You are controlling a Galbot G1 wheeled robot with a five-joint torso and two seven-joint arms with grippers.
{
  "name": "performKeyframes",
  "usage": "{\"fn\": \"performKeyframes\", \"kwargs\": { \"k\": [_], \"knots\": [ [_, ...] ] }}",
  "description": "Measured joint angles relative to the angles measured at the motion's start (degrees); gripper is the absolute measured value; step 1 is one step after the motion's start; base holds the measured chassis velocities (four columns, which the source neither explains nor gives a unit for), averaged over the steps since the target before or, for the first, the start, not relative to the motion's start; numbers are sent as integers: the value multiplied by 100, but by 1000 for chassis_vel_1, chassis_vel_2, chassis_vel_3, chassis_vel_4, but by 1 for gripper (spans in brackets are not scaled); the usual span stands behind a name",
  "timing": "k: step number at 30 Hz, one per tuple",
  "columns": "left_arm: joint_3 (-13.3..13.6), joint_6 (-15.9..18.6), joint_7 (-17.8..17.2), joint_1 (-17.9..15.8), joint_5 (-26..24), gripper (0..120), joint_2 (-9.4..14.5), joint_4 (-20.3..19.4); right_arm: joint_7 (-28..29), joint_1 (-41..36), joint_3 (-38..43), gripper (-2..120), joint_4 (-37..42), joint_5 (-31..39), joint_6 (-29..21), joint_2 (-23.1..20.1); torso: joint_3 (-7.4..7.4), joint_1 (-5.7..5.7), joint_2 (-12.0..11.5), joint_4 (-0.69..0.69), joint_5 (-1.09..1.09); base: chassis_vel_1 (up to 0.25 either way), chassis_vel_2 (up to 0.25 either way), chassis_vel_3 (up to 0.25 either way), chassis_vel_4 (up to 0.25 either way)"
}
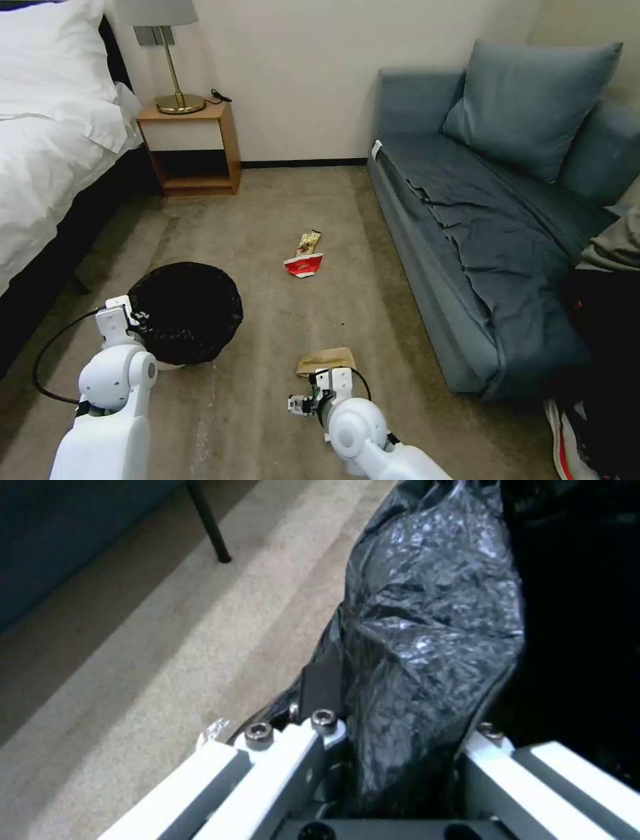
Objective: Pick up the trash bin, then pick up the garbage on the floor and place it into the trash bin.
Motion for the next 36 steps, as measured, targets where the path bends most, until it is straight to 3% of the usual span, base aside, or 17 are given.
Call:
{"fn": "performKeyframes", "kwargs": {
  "k": [27,36],
  "knots": [
    [57,-7,2,218,128,2,-103,-300,-1535,150,378,100,-1566,-1389,252,315,0,0,0,-1,1,0,0,0,0],
    [22,7,-28,344,154,2,-141,-482,-2121,173,435,98,-2199,-1961,659,433,0,0,0,-1,1,0,0,0,0]
  ]
}}
